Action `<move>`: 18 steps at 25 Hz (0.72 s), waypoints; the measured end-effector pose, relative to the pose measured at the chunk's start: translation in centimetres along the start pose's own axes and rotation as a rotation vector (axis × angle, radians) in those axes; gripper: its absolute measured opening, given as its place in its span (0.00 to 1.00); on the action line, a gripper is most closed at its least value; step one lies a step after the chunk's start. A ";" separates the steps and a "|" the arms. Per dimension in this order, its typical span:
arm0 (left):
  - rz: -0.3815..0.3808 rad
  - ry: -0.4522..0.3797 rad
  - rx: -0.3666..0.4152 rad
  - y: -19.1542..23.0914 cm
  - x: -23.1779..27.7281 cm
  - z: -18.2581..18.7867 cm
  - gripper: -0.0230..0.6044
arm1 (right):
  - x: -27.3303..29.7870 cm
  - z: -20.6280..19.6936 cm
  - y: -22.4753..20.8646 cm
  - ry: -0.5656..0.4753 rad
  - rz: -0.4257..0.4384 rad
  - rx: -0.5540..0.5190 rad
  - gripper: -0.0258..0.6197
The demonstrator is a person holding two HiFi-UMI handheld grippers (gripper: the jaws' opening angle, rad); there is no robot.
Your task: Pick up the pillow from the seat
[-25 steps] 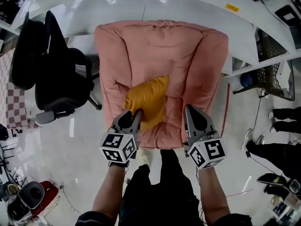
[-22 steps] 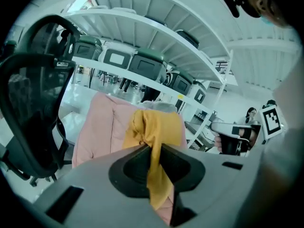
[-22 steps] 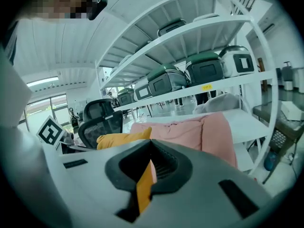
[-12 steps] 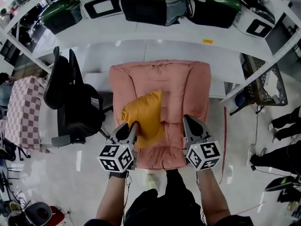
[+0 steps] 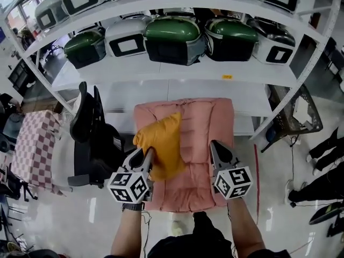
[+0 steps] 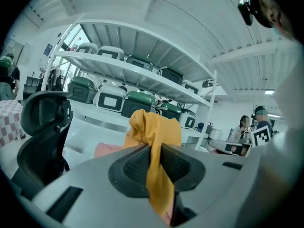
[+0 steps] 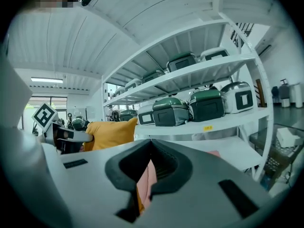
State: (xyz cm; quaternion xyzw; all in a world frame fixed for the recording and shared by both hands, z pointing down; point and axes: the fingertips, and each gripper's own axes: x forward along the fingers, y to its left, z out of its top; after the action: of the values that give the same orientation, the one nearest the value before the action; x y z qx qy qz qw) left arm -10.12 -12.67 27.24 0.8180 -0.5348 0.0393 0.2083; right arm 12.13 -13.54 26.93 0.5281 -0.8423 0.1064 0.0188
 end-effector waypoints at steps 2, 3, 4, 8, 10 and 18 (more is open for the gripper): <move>-0.003 -0.020 0.003 -0.2 -0.6 1.1 0.15 | -0.3 1.2 0.3 -0.019 -0.001 -0.012 0.04; -0.004 -0.028 0.005 -0.4 -0.9 1.6 0.15 | -0.5 1.8 0.4 -0.028 -0.002 -0.018 0.04; -0.005 -0.036 0.008 -0.6 -1.2 2.1 0.15 | -0.8 2.4 0.5 -0.036 -0.004 -0.023 0.04; -0.015 -0.067 0.026 -1.7 -2.3 4.1 0.15 | -1.7 4.7 0.6 -0.068 -0.014 -0.042 0.04; -0.023 -0.086 0.040 -2.3 -2.9 5.1 0.15 | -2.2 5.9 0.7 -0.088 -0.019 -0.052 0.04; -0.034 -0.148 0.074 -3.8 -5.6 8.4 0.14 | -3.9 9.8 1.6 -0.148 -0.028 -0.079 0.04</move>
State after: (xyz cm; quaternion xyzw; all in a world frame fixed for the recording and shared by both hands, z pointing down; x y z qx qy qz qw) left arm -10.41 -9.81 16.85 0.8347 -0.5330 -0.0052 0.1384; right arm 13.18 -11.33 16.58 0.5450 -0.8375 0.0335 -0.0210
